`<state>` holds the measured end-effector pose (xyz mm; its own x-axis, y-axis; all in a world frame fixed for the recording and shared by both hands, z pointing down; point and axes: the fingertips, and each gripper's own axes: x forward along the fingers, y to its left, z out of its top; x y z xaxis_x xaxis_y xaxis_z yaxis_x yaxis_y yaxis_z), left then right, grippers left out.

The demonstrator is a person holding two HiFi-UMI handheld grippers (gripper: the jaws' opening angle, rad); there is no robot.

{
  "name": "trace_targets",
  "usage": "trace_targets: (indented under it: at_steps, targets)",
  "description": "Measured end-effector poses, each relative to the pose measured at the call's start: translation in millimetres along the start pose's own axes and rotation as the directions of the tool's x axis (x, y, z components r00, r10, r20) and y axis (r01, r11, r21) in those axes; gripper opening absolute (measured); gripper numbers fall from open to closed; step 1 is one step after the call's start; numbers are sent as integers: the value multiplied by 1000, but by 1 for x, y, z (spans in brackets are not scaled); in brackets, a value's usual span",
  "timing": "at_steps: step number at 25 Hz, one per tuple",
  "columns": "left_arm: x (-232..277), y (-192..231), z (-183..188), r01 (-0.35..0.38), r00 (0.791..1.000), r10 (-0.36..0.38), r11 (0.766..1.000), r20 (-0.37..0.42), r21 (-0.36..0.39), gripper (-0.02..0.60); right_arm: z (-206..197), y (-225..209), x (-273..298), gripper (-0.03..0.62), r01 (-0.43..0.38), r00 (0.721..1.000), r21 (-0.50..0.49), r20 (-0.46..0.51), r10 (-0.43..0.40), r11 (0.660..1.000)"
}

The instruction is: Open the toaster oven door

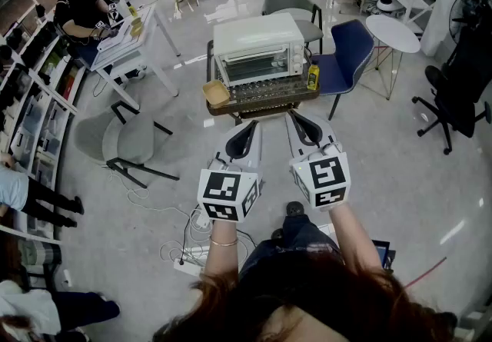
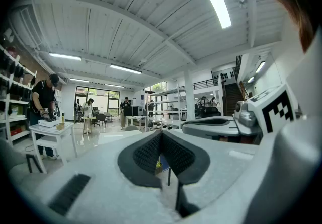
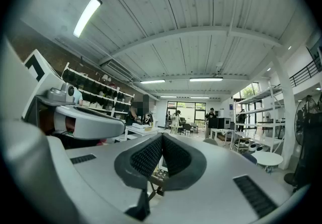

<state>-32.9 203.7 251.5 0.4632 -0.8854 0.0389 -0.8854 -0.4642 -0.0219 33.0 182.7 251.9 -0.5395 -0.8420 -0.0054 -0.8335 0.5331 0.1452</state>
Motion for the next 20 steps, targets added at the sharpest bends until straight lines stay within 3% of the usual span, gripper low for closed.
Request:
trace_targets:
  at_steps: [7, 20]
  targets:
    - [18, 0, 0, 6, 1000, -6, 1000, -3, 7, 14, 1, -11, 9, 0, -9, 1000, 5, 20, 9, 1000]
    - [73, 29, -2, -71, 997, 71, 997, -13, 15, 14, -14, -45, 56, 0, -55, 998, 46, 15, 54, 997]
